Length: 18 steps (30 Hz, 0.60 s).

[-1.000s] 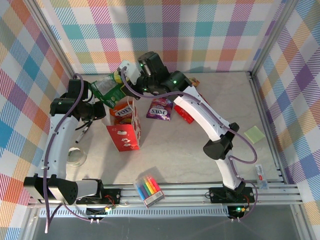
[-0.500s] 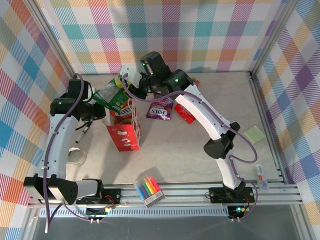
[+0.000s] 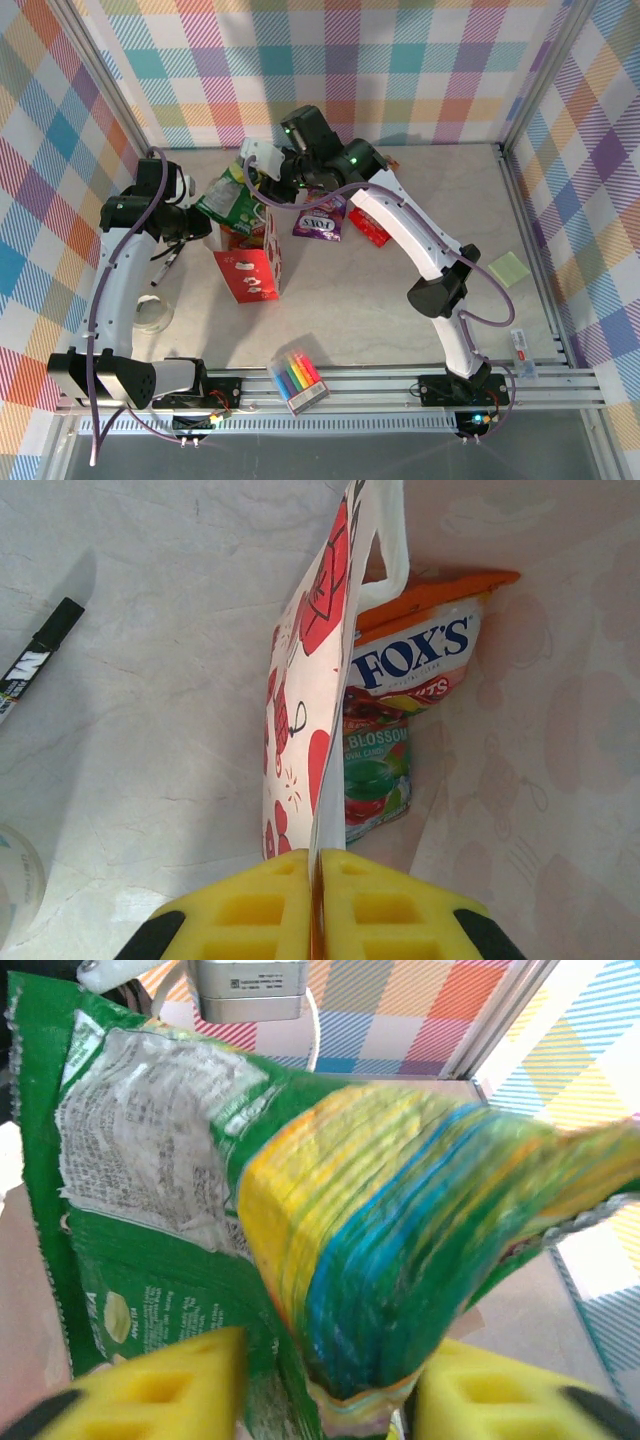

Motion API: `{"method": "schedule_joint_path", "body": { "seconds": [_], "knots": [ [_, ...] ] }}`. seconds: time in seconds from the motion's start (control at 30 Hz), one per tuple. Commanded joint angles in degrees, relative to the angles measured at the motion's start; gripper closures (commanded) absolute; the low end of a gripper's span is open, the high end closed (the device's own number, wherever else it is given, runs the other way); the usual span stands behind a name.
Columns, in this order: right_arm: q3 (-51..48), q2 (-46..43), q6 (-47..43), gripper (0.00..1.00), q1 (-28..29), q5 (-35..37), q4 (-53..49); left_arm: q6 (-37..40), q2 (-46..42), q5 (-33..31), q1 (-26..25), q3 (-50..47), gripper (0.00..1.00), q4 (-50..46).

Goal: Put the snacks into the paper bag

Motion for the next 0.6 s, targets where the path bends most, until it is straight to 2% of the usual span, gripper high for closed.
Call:
{"method": "schedule_joint_path", "body": {
  "seconds": [0.0, 0.1, 0.57],
  "knots": [
    [-0.14, 0.72, 0.56, 0.46, 0.14, 0.94, 3.04, 0.6, 0.75, 0.68, 0.58, 1.48, 0.9, -2.37],
    [-0.14, 0.5, 2.17, 0.42, 0.12, 2.16, 4.2, 0.58, 0.79, 0.66, 0.62, 1.56, 0.9, -2.37],
    [-4.62, -4.06, 5.95, 0.41, 0.14, 8.8, 8.48, 0.55, 0.64, 0.71, 0.62, 1.77, 0.9, -2.63]
  ]
}}
